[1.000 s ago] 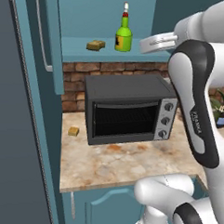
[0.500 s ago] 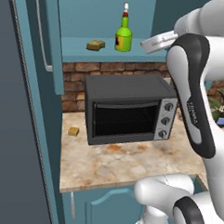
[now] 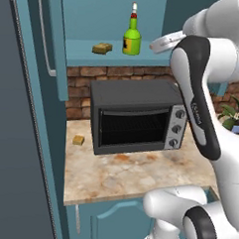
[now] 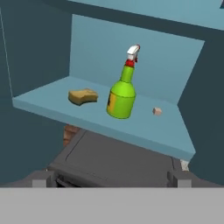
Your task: Pick the sponge and spray from the cabinet and place them on the counter.
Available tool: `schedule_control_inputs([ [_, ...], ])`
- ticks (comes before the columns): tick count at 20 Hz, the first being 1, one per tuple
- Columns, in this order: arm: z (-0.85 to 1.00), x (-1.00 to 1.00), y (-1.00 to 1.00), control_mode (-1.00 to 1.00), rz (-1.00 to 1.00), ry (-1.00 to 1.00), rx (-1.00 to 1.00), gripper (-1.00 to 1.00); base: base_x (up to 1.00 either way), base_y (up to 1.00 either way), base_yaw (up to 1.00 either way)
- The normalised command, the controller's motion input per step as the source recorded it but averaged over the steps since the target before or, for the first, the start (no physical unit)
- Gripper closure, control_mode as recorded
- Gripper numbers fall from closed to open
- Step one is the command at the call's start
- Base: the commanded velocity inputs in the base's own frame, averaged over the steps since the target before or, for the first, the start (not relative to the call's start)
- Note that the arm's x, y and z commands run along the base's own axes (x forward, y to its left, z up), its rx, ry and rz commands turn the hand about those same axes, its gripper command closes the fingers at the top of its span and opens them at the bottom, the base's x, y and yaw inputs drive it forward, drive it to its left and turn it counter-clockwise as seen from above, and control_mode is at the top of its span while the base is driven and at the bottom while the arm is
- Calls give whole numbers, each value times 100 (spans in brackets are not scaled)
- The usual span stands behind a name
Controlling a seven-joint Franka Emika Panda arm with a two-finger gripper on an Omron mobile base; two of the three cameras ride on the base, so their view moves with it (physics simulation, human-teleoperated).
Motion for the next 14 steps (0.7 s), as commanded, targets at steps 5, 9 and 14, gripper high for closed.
schedule_control_inputs([
  [5,-1,28,0,-100,-11,0,8,-100,0,0,0],
  [9,0,36,0,-100,-3,0,11,-100,0,0,0],
  [14,0,38,0,-100,0,0,4,-100,0,0,0],
])
